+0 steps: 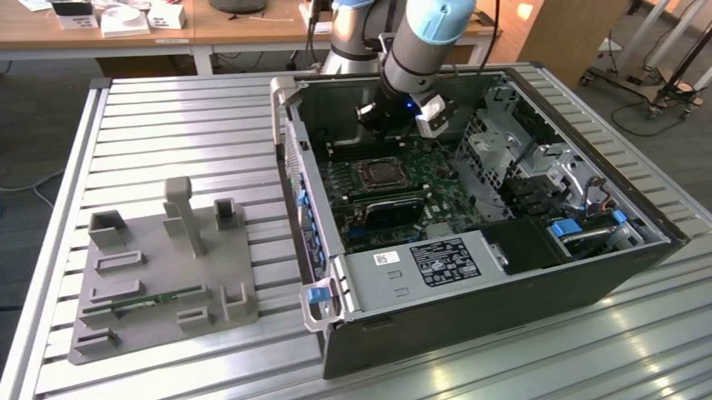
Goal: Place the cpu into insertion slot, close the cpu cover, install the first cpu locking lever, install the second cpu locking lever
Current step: 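Install the first cpu locking lever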
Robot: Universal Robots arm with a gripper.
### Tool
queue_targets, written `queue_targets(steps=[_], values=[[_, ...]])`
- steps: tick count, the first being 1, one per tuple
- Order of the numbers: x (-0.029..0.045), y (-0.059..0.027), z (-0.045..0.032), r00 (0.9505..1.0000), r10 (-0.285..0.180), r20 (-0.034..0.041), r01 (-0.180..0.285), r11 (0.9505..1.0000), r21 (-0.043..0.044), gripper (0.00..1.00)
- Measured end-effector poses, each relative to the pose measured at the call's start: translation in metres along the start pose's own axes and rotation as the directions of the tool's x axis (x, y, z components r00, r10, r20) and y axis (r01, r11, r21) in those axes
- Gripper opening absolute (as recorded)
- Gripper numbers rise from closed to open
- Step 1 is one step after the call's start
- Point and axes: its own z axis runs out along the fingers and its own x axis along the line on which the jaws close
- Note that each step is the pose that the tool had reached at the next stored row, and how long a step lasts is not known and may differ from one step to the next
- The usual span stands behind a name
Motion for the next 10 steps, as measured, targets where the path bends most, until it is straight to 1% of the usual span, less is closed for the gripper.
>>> queue_targets(steps=[1,2,4,6,7,8,10], values=[[0.0,0.0001,0.0,1.0,0.0,0.0001,0.0,1.0,-0.0063,0.1],[0.0,0.0002,0.0001,1.0,0.0,-0.0002,0.0,1.0,0.0083,0.1],[0.0,0.0004,0.0001,1.0,-0.001,-0.0004,0.001,0.999,0.0442,0.1],[0.0,0.0005,0.0002,1.0,-0.002,-0.0008,0.002,0.9968,0.08,0.1],[0.0,0.0006,0.0002,1.0,-0.002,-0.001,0.002,0.9954,0.096,0.1],[0.0,0.0005,0.0002,1.0,-0.002,-0.001,0.002,0.9952,0.0977,0.1],[0.0,0.0005,0.0002,1.0,-0.002,-0.001,0.002,0.9952,0.0981,0.1]])
